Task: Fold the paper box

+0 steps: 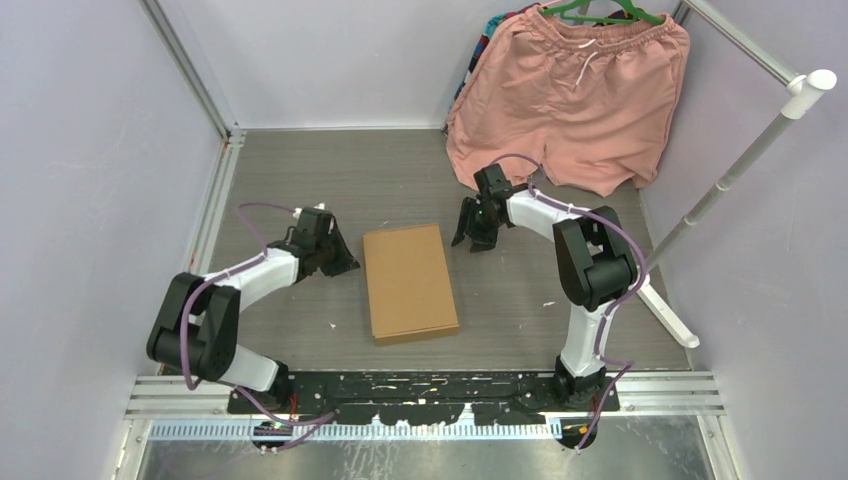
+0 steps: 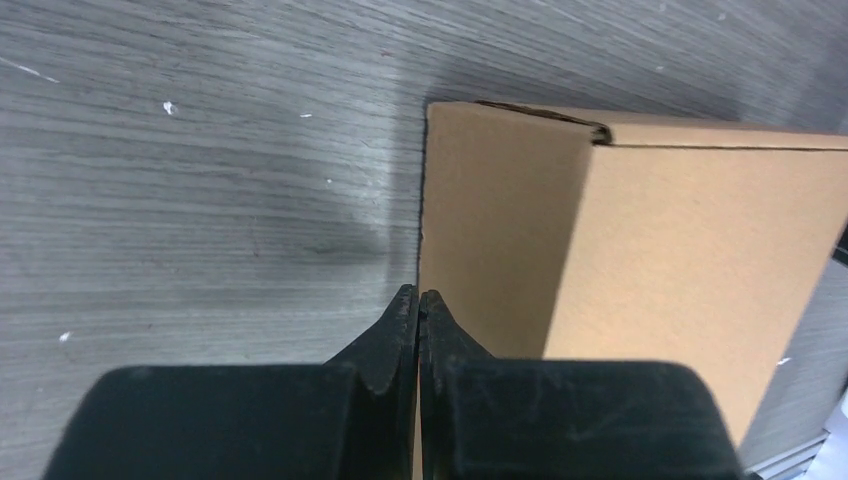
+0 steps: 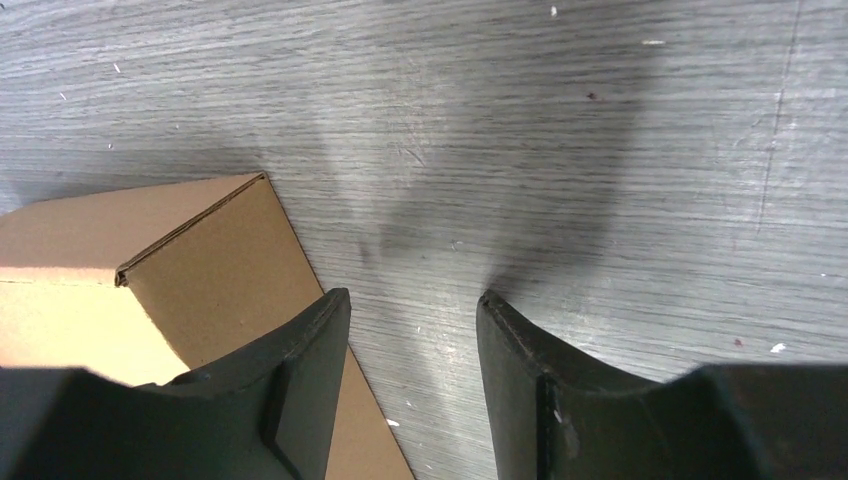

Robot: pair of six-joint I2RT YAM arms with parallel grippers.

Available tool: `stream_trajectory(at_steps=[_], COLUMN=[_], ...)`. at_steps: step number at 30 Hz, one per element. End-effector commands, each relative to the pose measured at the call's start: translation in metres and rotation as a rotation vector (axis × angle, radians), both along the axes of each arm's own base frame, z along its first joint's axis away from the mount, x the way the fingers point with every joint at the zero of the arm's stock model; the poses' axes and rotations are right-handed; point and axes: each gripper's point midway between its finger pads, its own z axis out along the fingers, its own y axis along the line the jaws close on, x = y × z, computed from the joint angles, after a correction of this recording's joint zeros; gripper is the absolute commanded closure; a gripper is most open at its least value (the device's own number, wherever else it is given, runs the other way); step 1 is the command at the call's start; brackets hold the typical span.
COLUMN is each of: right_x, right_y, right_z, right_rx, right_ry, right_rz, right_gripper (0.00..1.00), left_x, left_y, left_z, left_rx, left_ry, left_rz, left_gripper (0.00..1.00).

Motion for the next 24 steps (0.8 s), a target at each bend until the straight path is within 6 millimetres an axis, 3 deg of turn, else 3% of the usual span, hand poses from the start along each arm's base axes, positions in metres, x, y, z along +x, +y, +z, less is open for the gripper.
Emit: stream_trajectory(at_steps=[1,8,14,24], right_x=[0.012,0.024,0.031,0.031], right_y=[0.01,0.014,0.016,0.018], right_z=[0.015,0.017,0.019,0.018], right_rx=[0.032,0.024,0.013,0.017], right_ry=[-0.036,-0.041,-0.034,-0.024], right_rz=[0.032,0.05,0.063,0.067], right_gripper=[0.46,0.46,0.46,0.47], left_x=[0.034,0.058,0.076,0.083], left_y=[-0.008,-0.003,0.003,0.001], left_z=[0.012,0.005,0.011,0.008], left_rx=[-0.014,0.009,0.027,0.025], left_ry=[-0.103,-0.115,-0.127,-0.111], left_rz=[-0.016,-0.002,0.009,-0.001], left_gripper=[1.0,1.0,1.0,1.0])
